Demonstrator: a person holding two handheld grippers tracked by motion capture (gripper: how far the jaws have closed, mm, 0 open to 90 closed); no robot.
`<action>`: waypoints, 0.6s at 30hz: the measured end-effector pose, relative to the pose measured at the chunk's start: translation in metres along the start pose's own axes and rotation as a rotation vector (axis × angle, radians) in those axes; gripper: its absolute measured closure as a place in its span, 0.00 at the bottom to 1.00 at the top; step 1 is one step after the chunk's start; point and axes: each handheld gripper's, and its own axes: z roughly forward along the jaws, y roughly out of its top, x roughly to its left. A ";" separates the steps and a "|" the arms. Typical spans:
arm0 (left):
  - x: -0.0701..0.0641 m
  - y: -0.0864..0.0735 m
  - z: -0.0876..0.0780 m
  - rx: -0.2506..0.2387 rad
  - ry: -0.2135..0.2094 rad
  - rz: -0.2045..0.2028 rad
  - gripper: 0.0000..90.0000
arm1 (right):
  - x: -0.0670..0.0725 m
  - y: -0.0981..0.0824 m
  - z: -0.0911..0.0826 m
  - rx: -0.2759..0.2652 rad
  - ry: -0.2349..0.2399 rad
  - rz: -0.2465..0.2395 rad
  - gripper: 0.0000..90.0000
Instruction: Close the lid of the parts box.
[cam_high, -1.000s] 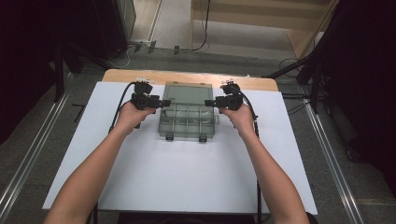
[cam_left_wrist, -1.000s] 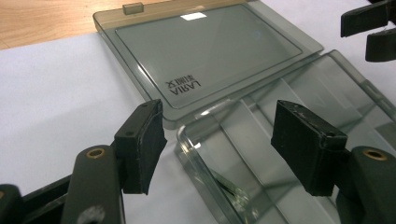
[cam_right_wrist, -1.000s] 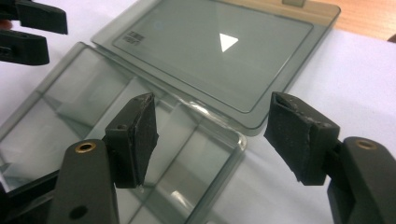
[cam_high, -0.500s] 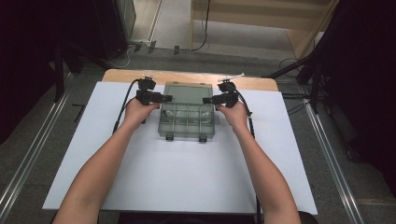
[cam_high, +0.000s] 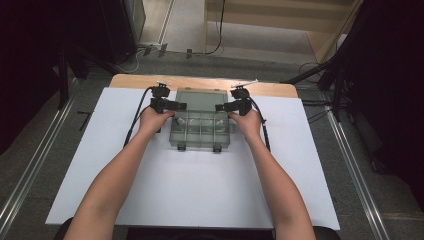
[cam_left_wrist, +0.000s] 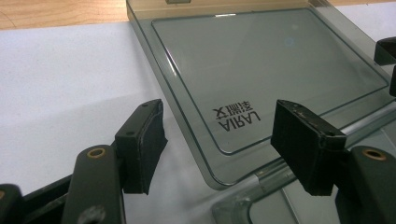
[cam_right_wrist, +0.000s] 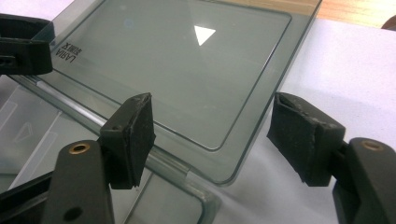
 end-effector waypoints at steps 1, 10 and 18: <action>0.001 0.000 0.001 0.002 -0.004 -0.006 0.38 | -0.001 0.000 0.001 -0.002 0.006 0.004 0.36; 0.002 -0.001 0.006 -0.008 -0.040 -0.035 0.38 | -0.004 0.001 0.008 0.020 0.006 0.044 0.35; 0.002 -0.001 0.007 -0.010 -0.034 -0.048 0.38 | -0.004 0.001 0.010 0.025 0.007 0.064 0.36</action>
